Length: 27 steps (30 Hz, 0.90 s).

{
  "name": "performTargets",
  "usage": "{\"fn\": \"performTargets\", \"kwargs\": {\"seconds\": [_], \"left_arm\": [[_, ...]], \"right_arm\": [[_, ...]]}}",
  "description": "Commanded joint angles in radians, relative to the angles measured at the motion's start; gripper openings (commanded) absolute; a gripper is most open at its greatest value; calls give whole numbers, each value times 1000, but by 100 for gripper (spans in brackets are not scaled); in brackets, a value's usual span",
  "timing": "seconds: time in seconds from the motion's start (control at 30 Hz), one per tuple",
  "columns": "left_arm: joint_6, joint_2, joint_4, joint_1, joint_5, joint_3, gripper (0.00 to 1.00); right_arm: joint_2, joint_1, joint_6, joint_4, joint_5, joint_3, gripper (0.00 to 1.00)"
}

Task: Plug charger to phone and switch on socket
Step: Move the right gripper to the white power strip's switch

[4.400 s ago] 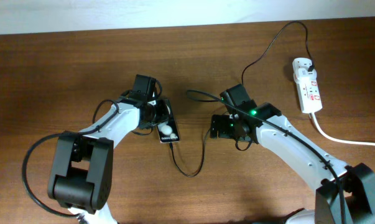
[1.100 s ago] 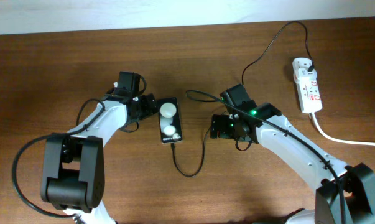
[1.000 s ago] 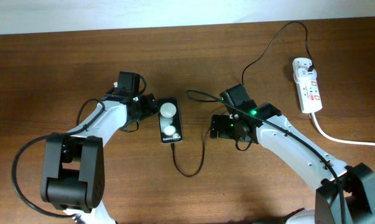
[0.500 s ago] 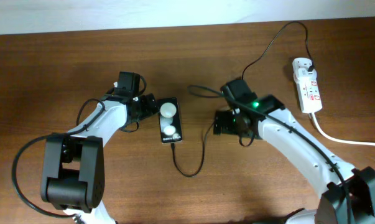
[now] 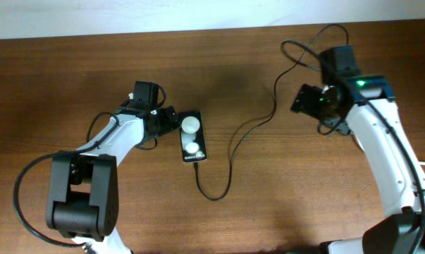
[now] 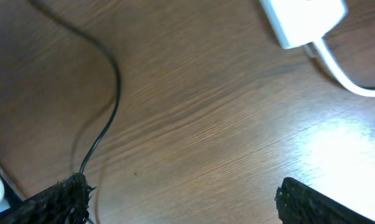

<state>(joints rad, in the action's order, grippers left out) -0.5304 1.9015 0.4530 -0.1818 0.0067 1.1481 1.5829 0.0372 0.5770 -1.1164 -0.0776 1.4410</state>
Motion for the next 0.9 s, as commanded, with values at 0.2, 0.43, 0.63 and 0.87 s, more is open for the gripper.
{"fn": "performTargets", "kwargs": {"seconds": [0.2, 0.43, 0.63, 0.87], "left_arm": [[2, 12, 9, 6, -3, -16, 99], [2, 12, 9, 6, -4, -16, 99], [2, 12, 9, 6, -4, -16, 99], [2, 12, 9, 6, -4, -16, 99]], "right_arm": [[3, -129, 39, 38, 30, 18, 99], [122, -130, 45, 126, -40, 18, 99], [206, -131, 143, 167, -154, 17, 99], [222, -193, 200, 45, -162, 51, 99]]}}
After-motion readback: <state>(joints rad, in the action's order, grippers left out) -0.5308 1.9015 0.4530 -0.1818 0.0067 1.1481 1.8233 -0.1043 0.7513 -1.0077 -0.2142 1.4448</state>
